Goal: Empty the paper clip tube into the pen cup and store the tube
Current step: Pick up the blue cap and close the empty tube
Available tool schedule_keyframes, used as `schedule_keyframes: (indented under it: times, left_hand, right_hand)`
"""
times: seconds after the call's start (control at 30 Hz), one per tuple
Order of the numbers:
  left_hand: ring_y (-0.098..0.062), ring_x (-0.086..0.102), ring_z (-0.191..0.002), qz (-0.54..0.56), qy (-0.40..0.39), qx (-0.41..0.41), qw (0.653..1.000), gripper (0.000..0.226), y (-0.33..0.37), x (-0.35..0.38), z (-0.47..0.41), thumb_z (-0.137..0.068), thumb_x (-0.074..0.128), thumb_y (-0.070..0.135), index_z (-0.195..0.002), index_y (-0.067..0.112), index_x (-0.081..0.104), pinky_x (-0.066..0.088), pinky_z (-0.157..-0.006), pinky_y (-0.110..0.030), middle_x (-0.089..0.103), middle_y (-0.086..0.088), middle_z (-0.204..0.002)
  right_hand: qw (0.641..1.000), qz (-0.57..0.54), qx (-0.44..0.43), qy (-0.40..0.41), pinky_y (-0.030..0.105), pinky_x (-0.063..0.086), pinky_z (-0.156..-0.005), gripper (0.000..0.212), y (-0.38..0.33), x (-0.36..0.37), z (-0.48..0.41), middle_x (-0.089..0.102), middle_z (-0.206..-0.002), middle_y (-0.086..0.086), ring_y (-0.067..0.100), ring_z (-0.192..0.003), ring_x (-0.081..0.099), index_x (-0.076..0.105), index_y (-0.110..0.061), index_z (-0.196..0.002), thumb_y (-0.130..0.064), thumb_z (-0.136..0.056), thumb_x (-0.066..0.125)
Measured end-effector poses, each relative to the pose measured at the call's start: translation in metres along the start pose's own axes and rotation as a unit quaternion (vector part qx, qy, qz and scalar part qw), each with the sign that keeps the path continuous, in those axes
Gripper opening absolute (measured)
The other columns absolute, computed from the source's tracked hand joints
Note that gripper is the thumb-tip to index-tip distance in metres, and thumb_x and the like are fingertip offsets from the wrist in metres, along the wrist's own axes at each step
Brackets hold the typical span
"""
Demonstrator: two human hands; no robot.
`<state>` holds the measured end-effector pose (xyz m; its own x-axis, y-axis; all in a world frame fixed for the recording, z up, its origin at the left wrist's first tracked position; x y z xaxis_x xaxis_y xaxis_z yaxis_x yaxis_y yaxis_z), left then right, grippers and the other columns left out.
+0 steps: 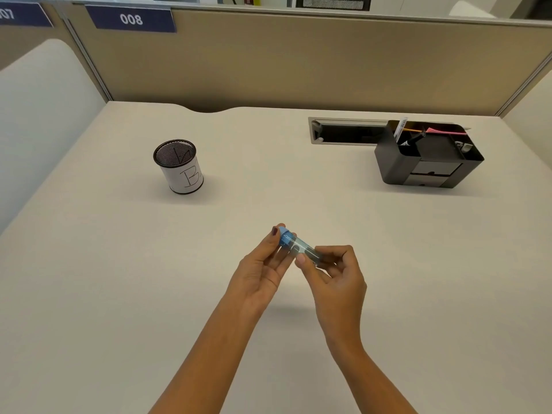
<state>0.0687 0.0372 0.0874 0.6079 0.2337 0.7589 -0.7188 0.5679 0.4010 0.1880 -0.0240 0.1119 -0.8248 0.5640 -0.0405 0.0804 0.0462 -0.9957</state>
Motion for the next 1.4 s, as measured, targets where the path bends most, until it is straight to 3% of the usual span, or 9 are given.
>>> schedule_keyframes:
  times: [0.1, 0.3, 0.47, 0.6, 0.7, 0.8, 0.93, 1.07, 1.4]
  left_hand:
    - [-0.025, 0.071, -0.096, -0.026, -0.023, 0.012, 0.999, 0.018, 0.005, 0.002, 0.000, -0.072, 0.071, 0.010, -0.086, 0.002, 0.077, 0.060, -0.075, -0.035, 0.075, -0.013, -0.098]
    - [-0.025, 0.070, -0.100, -0.081, -0.049, 0.027, 0.995, 0.020, 0.012, 0.003, 0.000, -0.075, 0.068, 0.012, -0.092, 0.007, 0.077, 0.059, -0.079, -0.033, 0.075, -0.009, -0.104]
    - [-0.026, 0.070, -0.100, -0.129, -0.043, 0.033, 0.990, 0.023, 0.021, 0.002, -0.001, -0.072, 0.071, 0.015, -0.092, 0.006, 0.077, 0.059, -0.079, -0.034, 0.074, -0.010, -0.105]
    - [-0.027, 0.070, -0.098, -0.212, -0.048, 0.024, 0.976, 0.024, 0.028, 0.003, -0.001, -0.073, 0.069, 0.016, -0.094, 0.006, 0.075, 0.059, -0.077, -0.032, 0.073, -0.015, -0.107]
    - [-0.029, 0.071, -0.097, -0.239, -0.064, 0.009, 0.969, 0.028, 0.027, 0.004, 0.000, -0.072, 0.068, 0.018, -0.097, 0.006, 0.074, 0.060, -0.074, -0.031, 0.073, -0.017, -0.104]
    - [-0.028, 0.070, -0.098, -0.246, -0.076, 0.006, 0.966, 0.032, 0.025, 0.005, 0.000, -0.074, 0.066, 0.018, -0.101, 0.003, 0.071, 0.059, -0.075, -0.032, 0.074, -0.016, -0.103]
    - [-0.030, 0.070, -0.098, -0.242, -0.065, 0.006, 0.968, 0.039, 0.023, 0.004, 0.000, -0.076, 0.064, 0.019, -0.108, -0.003, 0.067, 0.059, -0.078, -0.033, 0.073, -0.019, -0.104]
    - [-0.031, 0.069, -0.100, -0.230, -0.076, 0.004, 0.970, 0.027, 0.022, 0.005, 0.001, -0.090, 0.055, 0.010, -0.111, -0.005, 0.065, 0.059, -0.075, -0.031, 0.072, -0.021, -0.107]
    - [-0.029, 0.070, -0.098, -0.234, -0.084, 0.011, 0.968, 0.021, 0.023, 0.003, -0.001, -0.093, 0.051, 0.004, -0.102, 0.002, 0.069, 0.058, -0.073, -0.027, 0.074, -0.016, -0.102]
  right_hand:
    - [0.997, -0.037, 0.064, -0.017, 0.019, 0.059, -0.067, 0.025, 0.003, 0.003, -0.002, 0.076, -0.082, 0.000, 0.016, -0.074, 0.076, 0.063, -0.016, -0.091, -0.022, -0.075, 0.081]
    - [0.979, -0.121, 0.158, -0.053, 0.018, 0.058, -0.063, 0.030, 0.008, 0.009, 0.000, 0.076, -0.075, 0.003, 0.025, -0.067, 0.076, 0.067, -0.009, -0.092, -0.027, -0.073, 0.081]
    - [0.989, 0.030, 0.046, -0.137, 0.020, 0.057, -0.072, 0.041, -0.002, 0.012, -0.007, 0.072, -0.093, -0.005, 0.013, -0.082, 0.071, 0.062, -0.023, -0.096, -0.043, -0.065, 0.081]
    - [0.940, 0.201, -0.106, -0.255, 0.009, 0.041, -0.096, 0.080, -0.011, 0.017, -0.013, 0.043, -0.139, -0.018, 0.002, -0.123, 0.045, 0.042, -0.036, -0.134, -0.059, -0.065, 0.077]
    - [0.906, 0.229, -0.159, -0.319, 0.005, 0.021, -0.109, 0.096, -0.012, 0.022, -0.015, 0.027, -0.152, -0.024, -0.003, -0.139, 0.026, 0.027, -0.037, -0.145, -0.057, -0.066, 0.078]
    - [0.890, 0.236, -0.177, -0.347, 0.005, 0.017, -0.109, 0.098, -0.012, 0.028, -0.016, 0.032, -0.152, -0.020, -0.002, -0.139, 0.029, 0.030, -0.032, -0.147, -0.051, -0.066, 0.083]
    - [0.895, 0.229, -0.165, -0.345, 0.006, 0.028, -0.105, 0.094, -0.015, 0.033, -0.017, 0.045, -0.143, -0.012, 0.004, -0.129, 0.043, 0.037, -0.028, -0.142, -0.047, -0.063, 0.086]
    - [0.909, 0.204, -0.172, -0.321, 0.005, 0.034, -0.098, 0.093, -0.022, 0.033, -0.017, 0.054, -0.132, -0.006, 0.000, -0.120, 0.048, 0.046, -0.017, -0.135, -0.040, -0.057, 0.092]
    - [0.918, 0.195, -0.167, -0.302, 0.008, 0.037, -0.098, 0.093, -0.022, 0.034, -0.018, 0.057, -0.126, -0.005, -0.001, -0.114, 0.051, 0.049, -0.015, -0.130, -0.039, -0.052, 0.094]
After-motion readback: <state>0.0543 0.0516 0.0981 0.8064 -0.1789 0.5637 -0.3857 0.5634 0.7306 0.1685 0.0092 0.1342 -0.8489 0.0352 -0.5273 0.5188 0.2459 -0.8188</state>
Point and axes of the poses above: each hand's wrist, its own z-axis away from the middle knuckle, its own x-axis out of the palm, y = z × x, the point moved 6 cm from there along -z, towards the middle knuckle
